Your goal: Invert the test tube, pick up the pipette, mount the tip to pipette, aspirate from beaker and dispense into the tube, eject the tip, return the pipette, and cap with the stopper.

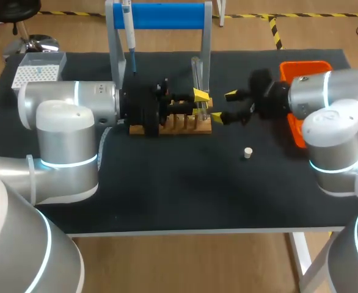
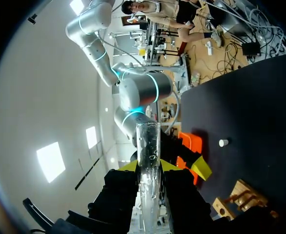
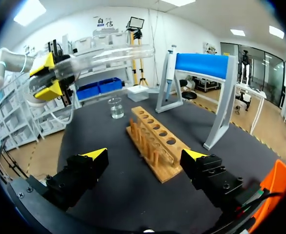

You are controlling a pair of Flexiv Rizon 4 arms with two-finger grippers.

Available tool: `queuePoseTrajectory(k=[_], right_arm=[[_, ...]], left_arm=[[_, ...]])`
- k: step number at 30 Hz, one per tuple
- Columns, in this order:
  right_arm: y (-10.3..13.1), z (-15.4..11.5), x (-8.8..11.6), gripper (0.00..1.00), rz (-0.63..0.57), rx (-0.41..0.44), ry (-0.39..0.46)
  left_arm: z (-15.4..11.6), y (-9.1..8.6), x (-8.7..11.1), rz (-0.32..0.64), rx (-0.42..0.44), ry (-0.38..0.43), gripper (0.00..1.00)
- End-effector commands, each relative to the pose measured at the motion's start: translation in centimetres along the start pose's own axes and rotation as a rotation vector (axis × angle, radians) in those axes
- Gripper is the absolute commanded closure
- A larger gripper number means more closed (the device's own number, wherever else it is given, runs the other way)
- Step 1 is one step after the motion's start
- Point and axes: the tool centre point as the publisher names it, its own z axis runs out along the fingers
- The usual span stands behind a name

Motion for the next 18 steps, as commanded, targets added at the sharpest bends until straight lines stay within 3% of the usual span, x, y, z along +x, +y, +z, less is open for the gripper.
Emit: queuePoseTrajectory(k=[1,18], right_arm=[[0.1,2.1,-0.4,0.0,-0.026,0.017,0.002],[-1.0,5.3,-0.6,0.0,-0.036,0.064,-0.018]], left_arm=[[0.1,-0.1,0.0,0.002,-0.004,-0.001,1.0],[0.1,-0.1,0.0,0.002,-0.004,-0.001,1.0]])
